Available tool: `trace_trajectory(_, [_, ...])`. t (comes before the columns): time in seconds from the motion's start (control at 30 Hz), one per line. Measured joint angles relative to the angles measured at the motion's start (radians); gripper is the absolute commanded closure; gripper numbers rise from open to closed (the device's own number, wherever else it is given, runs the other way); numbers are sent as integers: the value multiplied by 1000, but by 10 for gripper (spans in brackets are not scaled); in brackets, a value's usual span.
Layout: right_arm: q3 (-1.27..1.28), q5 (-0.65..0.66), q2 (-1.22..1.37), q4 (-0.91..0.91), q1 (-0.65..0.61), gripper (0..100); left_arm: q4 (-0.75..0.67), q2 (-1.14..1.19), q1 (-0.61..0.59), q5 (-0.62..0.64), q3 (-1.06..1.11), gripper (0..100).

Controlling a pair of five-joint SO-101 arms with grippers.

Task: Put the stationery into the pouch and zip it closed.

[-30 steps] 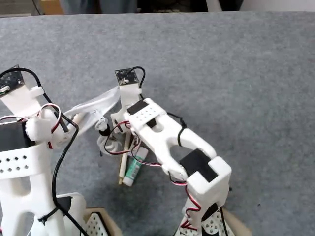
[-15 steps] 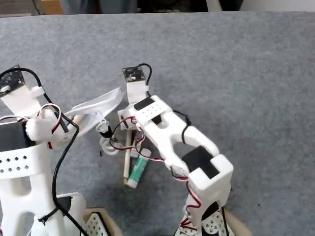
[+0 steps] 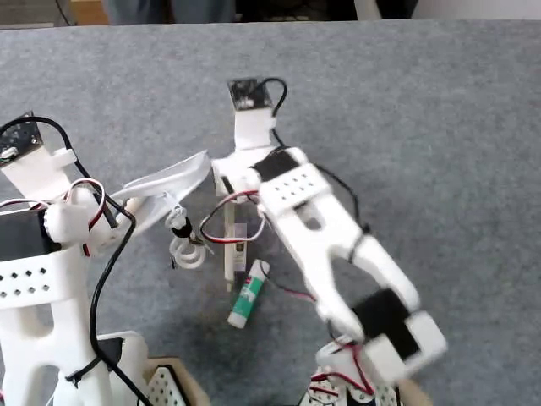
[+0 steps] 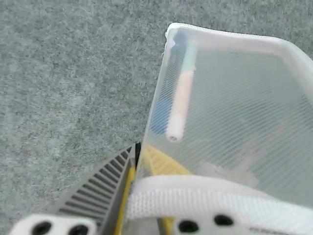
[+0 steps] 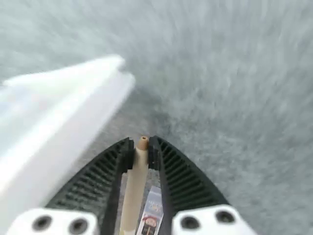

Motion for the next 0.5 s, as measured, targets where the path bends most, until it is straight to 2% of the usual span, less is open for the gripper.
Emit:
trace_trajectory(0.3, [0,92,-496,54,-9,986,0,-2,0,0,3,972])
trace_trajectory(0.5, [0,195,-732,54,-150,986,0,-5,0,0,21,972])
